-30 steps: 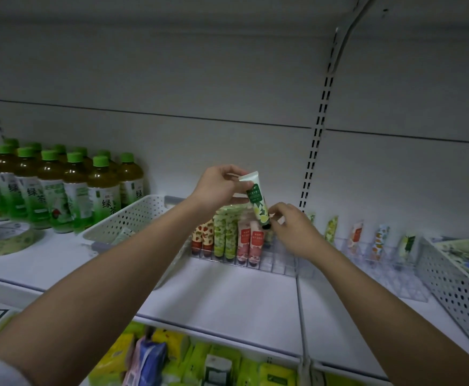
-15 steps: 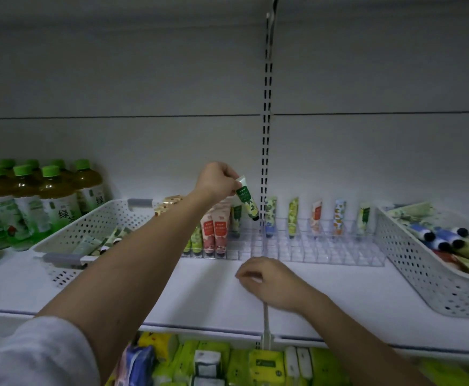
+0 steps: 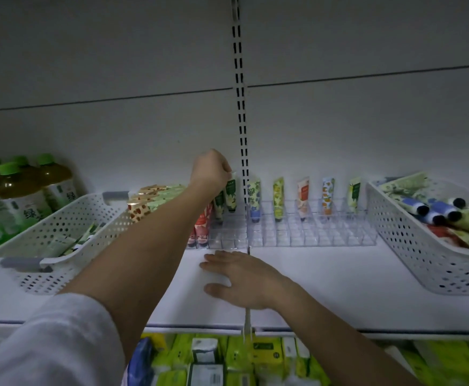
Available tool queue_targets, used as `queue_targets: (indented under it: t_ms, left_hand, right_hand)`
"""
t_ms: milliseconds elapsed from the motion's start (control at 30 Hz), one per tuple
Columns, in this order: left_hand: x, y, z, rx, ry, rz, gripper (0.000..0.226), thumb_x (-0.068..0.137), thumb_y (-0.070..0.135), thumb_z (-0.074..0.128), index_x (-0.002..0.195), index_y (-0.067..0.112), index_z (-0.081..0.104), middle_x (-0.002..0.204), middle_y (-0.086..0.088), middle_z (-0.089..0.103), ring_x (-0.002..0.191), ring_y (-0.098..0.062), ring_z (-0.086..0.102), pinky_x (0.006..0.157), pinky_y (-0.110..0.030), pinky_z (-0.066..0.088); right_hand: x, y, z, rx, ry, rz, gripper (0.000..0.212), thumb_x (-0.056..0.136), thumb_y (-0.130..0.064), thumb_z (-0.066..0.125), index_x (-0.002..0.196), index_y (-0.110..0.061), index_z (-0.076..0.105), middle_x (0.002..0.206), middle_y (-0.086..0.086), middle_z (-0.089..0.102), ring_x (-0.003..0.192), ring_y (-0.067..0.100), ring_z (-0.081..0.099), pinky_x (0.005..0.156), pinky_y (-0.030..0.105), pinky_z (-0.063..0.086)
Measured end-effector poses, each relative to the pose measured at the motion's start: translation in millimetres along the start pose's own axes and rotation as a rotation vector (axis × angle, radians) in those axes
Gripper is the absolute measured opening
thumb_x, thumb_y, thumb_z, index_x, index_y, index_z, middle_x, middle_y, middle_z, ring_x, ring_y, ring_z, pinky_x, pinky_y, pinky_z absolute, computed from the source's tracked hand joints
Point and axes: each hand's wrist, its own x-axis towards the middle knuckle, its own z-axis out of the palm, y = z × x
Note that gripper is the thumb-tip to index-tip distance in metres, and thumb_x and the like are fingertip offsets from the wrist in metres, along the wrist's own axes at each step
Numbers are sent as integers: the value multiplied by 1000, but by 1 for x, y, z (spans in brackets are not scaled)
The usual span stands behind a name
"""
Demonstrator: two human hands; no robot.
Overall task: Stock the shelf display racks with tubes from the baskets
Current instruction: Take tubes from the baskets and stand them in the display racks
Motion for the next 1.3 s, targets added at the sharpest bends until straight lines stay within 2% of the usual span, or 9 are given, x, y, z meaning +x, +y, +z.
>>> queue_targets:
  t_ms: [167, 467, 600, 700, 767, 833, 900, 1100, 1300]
  left_hand:
    - [7, -2, 1, 48, -9, 2, 14, 88, 3, 68, 100, 3, 73, 107, -11, 72, 96, -22, 67, 88, -31, 53]
    - [-1, -8, 20, 253, -89, 70, 17, 94, 12, 59, 102, 5, 71, 107, -12, 70, 99, -26, 61, 92, -36, 52]
    - [-6, -7, -4, 294, -22, 185, 25, 95, 26, 56, 113, 14, 68, 112, -7, 66, 113, -29, 51, 95, -42, 47]
    - [-22, -18, -30, 190, 6, 191, 30, 94, 36, 56, 119, 22, 64, 111, -1, 66, 110, -24, 53, 94, -42, 47]
    - [-35, -33, -48, 112, 13, 163, 27, 94, 36, 55, 117, 25, 65, 109, 3, 67, 103, -20, 57, 92, -41, 50]
    - [-46, -51, -67, 91, 31, 119, 24, 93, 34, 56, 114, 27, 67, 107, 5, 69, 98, -17, 60, 87, -38, 52]
    - [-54, -74, -89, 88, 64, 58, 22, 92, 32, 57, 111, 28, 68, 104, 7, 70, 93, -15, 60, 78, -32, 51]
    - [-72, -145, -158, 61, 91, -70, 20, 90, 21, 60, 109, 22, 68, 99, 2, 68, 83, -13, 63, 71, -29, 52]
    - [-88, -209, -199, 50, 44, -192, 20, 89, 13, 64, 109, 17, 68, 102, -1, 68, 83, -8, 62, 69, -25, 52]
  right_hand:
    - [4, 3, 2, -5, 7, -9, 64, 96, -62, 38, 153, -35, 27, 161, -18, 15, 149, 4, 9, 119, 28, 6]
    - [7, 6, 6, -13, 17, 7, 64, 93, -66, 38, 150, -40, 31, 160, -22, 19, 147, 4, 13, 117, 28, 9]
    - [2, 3, 5, 44, 70, 15, 61, 93, -63, 44, 149, -39, 35, 158, -21, 24, 146, 0, 16, 112, 19, 7]
    - [-2, -1, 2, 104, 84, 29, 57, 93, -58, 50, 145, -36, 44, 156, -18, 32, 142, 1, 25, 114, 20, 17]
    - [-3, -6, -5, 189, 99, 51, 43, 95, -48, 55, 134, -30, 58, 145, -15, 49, 131, 1, 42, 113, 23, 31]
    - [2, -13, -17, 294, 172, 72, 24, 95, -36, 58, 113, -25, 70, 118, -13, 68, 106, 0, 61, 100, 29, 49]
    - [13, -26, -30, 356, 262, 82, 16, 94, -30, 58, 97, -26, 73, 95, -12, 72, 87, 2, 65, 86, 33, 55]
    - [69, -77, -72, 474, 479, 21, 26, 90, -14, 62, 71, -31, 69, 72, -6, 72, 59, 6, 62, 58, 26, 50]
    - [121, -123, -89, 481, 448, 19, 21, 90, -17, 62, 76, -29, 71, 72, -3, 72, 55, 10, 65, 52, 26, 52]
